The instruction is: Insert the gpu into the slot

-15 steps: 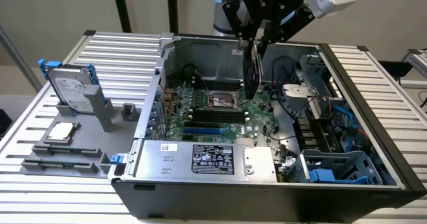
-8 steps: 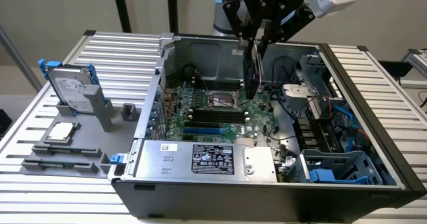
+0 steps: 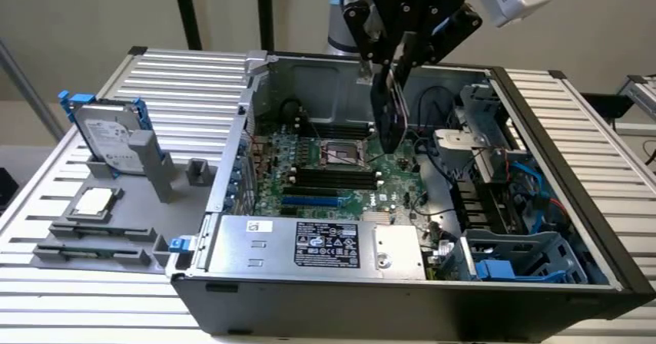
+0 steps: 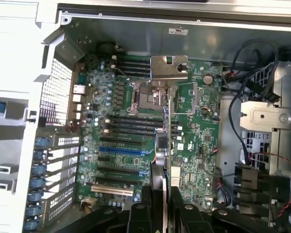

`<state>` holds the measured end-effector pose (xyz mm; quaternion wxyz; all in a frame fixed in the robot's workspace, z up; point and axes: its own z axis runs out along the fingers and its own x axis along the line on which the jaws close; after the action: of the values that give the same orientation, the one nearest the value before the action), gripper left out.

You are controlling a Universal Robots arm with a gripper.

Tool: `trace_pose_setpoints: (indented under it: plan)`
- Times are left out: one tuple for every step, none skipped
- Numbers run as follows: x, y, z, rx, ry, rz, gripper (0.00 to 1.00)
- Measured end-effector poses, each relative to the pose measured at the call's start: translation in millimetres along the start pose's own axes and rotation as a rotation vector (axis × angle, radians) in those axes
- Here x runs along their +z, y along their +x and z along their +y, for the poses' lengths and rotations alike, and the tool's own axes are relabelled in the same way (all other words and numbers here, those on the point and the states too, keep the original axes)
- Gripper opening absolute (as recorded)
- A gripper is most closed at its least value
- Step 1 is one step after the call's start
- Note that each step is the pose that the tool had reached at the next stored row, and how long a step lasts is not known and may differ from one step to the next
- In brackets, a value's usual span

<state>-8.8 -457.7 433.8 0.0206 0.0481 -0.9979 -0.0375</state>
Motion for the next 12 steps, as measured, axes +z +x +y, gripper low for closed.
trace_pose_setpoints:
  plan:
    - [0.4,0.0,0.0,-0.018,0.0008,0.0014,0.26]
    - [0.8,0.0,-0.1,-0.036,0.0015,0.0028,0.26]
    - [1.3,-0.1,-0.1,-0.054,0.0021,0.0041,0.26]
    - [1.7,-0.1,-0.1,-0.072,0.0028,0.0056,0.26]
    - [2.2,-0.1,-0.2,-0.090,0.0035,0.0069,0.26]
    - [2.7,-0.1,-0.2,-0.108,0.0041,0.0083,0.26]
    - [3.1,-0.1,-0.2,-0.126,0.0047,0.0097,0.26]
    - [3.6,-0.2,-0.3,-0.144,0.0054,0.0111,0.26]
    - [4.0,-0.2,-0.3,-0.162,0.0062,0.0125,0.26]
    - [4.5,-0.2,-0.3,-0.180,0.0069,0.0139,0.26]
    - [5.0,-0.2,-0.4,-0.198,0.0075,0.0153,0.26]
    - [5.5,-0.2,-0.4,-0.217,0.0082,0.0167,0.26]
